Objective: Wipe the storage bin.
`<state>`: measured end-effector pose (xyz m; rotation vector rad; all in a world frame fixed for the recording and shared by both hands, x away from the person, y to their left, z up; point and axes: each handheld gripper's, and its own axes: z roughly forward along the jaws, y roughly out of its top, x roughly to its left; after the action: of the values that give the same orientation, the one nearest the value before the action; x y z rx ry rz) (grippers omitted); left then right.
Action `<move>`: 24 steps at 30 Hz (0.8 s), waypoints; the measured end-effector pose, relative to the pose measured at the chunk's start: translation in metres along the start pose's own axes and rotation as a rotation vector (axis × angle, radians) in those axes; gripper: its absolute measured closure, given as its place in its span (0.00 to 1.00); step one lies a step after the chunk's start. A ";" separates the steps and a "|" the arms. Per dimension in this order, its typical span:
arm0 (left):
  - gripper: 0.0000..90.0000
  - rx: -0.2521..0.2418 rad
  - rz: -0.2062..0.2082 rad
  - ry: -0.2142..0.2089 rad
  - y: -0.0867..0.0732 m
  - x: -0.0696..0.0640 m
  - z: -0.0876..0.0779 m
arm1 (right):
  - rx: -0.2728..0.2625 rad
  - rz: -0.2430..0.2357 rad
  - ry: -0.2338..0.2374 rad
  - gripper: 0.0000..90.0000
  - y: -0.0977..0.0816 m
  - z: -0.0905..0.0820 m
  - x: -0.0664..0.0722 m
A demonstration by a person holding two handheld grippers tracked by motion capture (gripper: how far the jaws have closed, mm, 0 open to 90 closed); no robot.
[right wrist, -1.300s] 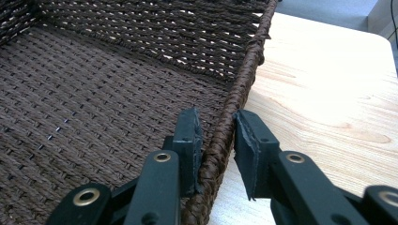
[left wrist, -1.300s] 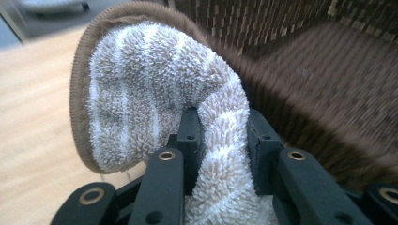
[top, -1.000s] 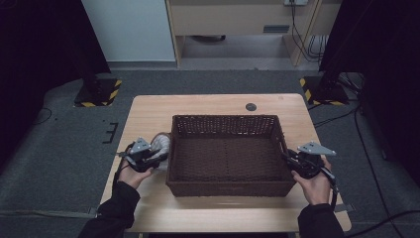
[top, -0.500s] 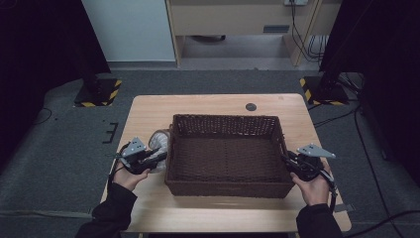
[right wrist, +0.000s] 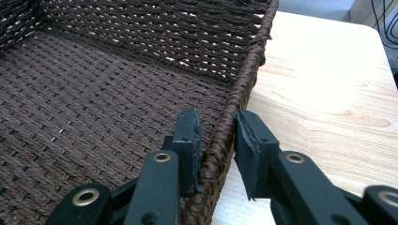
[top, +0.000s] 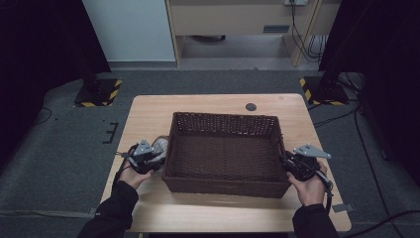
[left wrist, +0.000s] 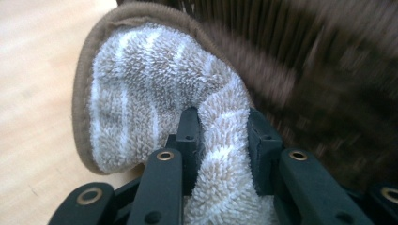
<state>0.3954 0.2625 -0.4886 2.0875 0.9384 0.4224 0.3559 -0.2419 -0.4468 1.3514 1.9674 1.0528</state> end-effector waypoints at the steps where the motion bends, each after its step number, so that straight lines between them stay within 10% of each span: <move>1: 0.77 0.026 0.013 -0.003 -0.003 -0.001 0.004 | 0.000 0.004 0.005 0.79 0.000 0.000 0.000; 6: 0.77 0.027 0.016 -0.001 -0.005 -0.003 0.003 | -0.008 0.006 0.011 0.78 -0.001 0.000 -0.002; 15: 0.77 -0.193 -0.017 -0.036 0.009 -0.003 -0.056 | -0.004 0.008 0.003 0.79 -0.001 -0.001 0.001; 24: 0.77 -0.161 -0.001 -0.031 0.019 0.001 -0.039 | -0.008 0.018 -0.007 0.78 -0.001 0.000 0.004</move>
<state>0.3833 0.2755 -0.4492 1.9425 0.8583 0.4489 0.3543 -0.2384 -0.4476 1.3687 1.9471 1.0619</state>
